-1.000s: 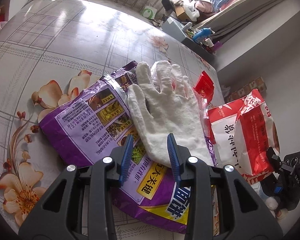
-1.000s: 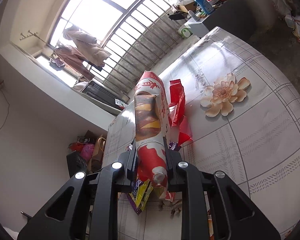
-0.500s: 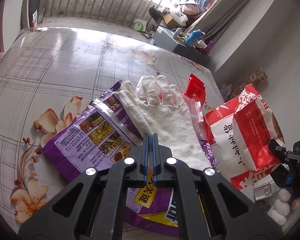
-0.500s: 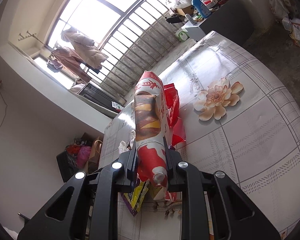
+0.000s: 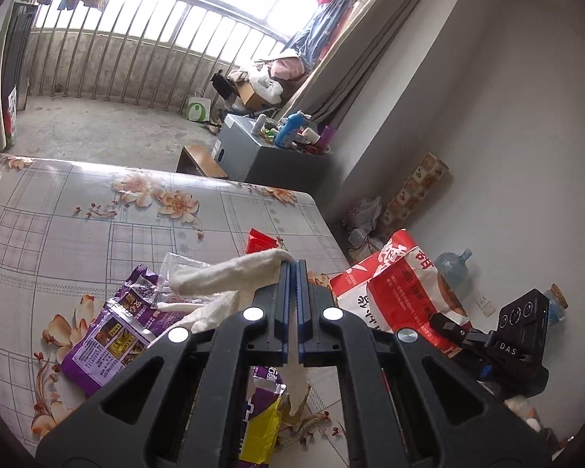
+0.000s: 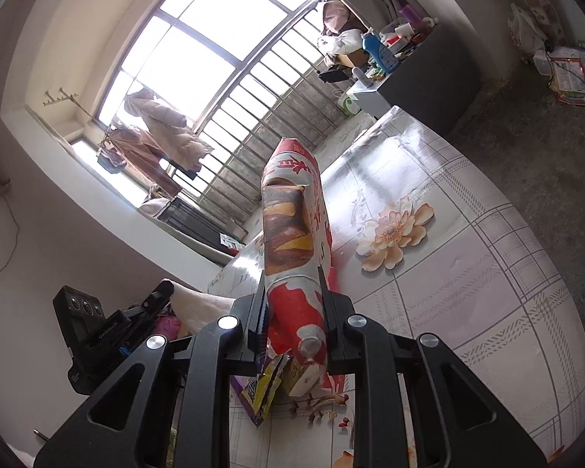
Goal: Collect trash
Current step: 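Carry the glove with the left tool while the right tool carries the snack bag, releasing both into the basket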
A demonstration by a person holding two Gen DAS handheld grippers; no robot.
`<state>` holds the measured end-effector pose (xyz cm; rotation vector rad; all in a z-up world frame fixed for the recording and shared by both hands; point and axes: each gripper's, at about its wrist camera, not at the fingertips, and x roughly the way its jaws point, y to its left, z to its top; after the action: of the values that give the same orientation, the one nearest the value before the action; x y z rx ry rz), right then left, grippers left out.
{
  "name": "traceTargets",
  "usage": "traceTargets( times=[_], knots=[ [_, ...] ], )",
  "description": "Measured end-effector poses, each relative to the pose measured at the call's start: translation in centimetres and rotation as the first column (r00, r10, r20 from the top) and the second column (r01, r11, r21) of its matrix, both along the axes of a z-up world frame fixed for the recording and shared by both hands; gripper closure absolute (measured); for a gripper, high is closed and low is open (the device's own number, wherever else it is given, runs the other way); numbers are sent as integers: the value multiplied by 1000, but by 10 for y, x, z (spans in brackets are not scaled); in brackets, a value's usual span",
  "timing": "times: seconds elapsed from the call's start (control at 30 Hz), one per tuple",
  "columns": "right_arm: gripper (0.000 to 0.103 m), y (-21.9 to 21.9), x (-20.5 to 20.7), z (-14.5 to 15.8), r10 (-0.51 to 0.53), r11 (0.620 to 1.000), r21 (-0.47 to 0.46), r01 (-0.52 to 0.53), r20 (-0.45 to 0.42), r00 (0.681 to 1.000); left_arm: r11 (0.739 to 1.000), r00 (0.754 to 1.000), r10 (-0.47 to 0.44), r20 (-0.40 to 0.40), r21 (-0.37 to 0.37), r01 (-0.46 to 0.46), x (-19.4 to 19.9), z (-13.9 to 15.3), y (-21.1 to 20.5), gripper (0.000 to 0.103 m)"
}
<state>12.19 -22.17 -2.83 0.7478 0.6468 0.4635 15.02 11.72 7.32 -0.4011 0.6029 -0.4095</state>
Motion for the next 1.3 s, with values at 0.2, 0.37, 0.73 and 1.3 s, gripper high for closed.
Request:
traceTargets(
  times=[0.2, 0.37, 0.73, 1.3],
  knots=[
    [83, -38, -23, 5, -94, 996, 15, 93, 35, 995, 995, 995, -94, 28, -38, 95, 10, 20, -31, 102],
    [83, -78, -44, 7, -199, 980, 27, 197, 54, 979, 980, 979, -198, 35, -23, 199, 19, 29, -79, 102],
    [83, -185, -94, -17, -501, 865, 20, 501, 20, 865, 874, 874, -484, -37, 21, 485, 58, 19, -245, 102],
    [82, -318, -97, -155, -731, 661, -48, 749, -268, 628, 599, 624, -702, -343, 189, 778, 90, -118, -552, 97]
  ],
)
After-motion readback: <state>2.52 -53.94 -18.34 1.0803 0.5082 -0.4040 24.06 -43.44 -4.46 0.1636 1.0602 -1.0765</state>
